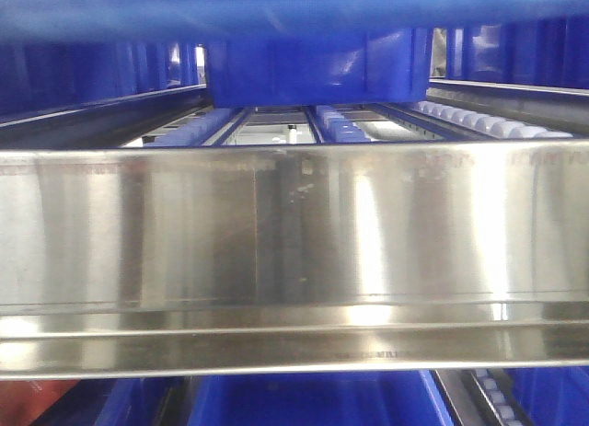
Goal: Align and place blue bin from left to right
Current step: 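Push the held blue bin onto the upper shelf rollers with both grippers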
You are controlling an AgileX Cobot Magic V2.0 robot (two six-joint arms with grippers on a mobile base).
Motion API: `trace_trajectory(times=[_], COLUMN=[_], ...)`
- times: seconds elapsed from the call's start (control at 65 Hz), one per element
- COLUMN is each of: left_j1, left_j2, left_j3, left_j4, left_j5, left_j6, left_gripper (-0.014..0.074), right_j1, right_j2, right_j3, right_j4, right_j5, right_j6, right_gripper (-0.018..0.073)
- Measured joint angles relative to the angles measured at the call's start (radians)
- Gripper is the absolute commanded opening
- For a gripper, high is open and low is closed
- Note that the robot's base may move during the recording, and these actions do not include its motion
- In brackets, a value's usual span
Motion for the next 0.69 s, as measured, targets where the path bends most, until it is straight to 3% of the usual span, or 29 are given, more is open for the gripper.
trace_trajectory(times=[0.262, 0.693], left_j1=[0.102, 0.133], left_j2=[0.124, 0.181], left_j3=[0.0, 0.0], left_j4=[-0.081, -0.091], left_j5=[-0.136, -0.164], left_j6=[0.005, 0.008], left_gripper=[-0.0111, -0.0111], right_j1=[-0.117, -0.153], right_j2=[0.107, 0.228], right_j3=[0.0, 0.003], right_j4=[0.021, 0.023], right_j5=[-0.101, -0.133], right_j6=[-0.029, -0.035], right_gripper=[-0.0079, -0.0079])
